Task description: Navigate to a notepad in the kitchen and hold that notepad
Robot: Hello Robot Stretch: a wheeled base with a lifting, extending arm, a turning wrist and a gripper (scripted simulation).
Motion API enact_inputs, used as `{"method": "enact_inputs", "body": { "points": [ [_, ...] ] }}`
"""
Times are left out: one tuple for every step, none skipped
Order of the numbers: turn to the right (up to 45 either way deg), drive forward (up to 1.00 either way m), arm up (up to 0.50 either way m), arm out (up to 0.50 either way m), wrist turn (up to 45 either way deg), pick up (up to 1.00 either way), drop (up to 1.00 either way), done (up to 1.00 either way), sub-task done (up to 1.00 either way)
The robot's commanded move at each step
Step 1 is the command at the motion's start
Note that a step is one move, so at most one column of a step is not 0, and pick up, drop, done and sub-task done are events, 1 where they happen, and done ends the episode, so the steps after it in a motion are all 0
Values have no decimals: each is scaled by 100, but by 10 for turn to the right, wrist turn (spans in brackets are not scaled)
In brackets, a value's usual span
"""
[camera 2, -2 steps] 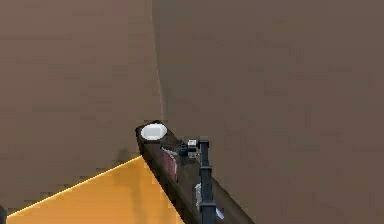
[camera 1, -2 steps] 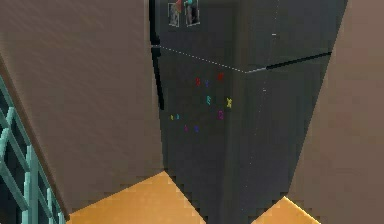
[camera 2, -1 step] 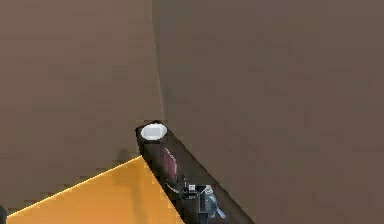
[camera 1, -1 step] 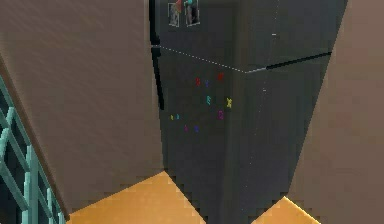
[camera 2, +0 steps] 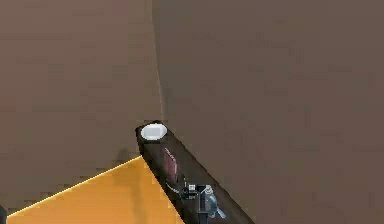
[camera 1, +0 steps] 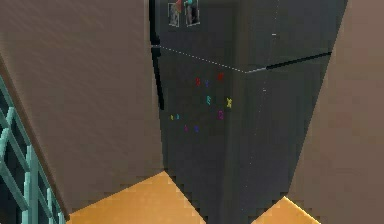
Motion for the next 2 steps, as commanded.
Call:
{"method": "enact_inputs", "body": {
  "points": [
    [0, 0, 10, 0, 0, 0, 0, 0, 0],
    [0, 0, 0, 0, 0, 0, 0, 100, 0]
  ]
}}
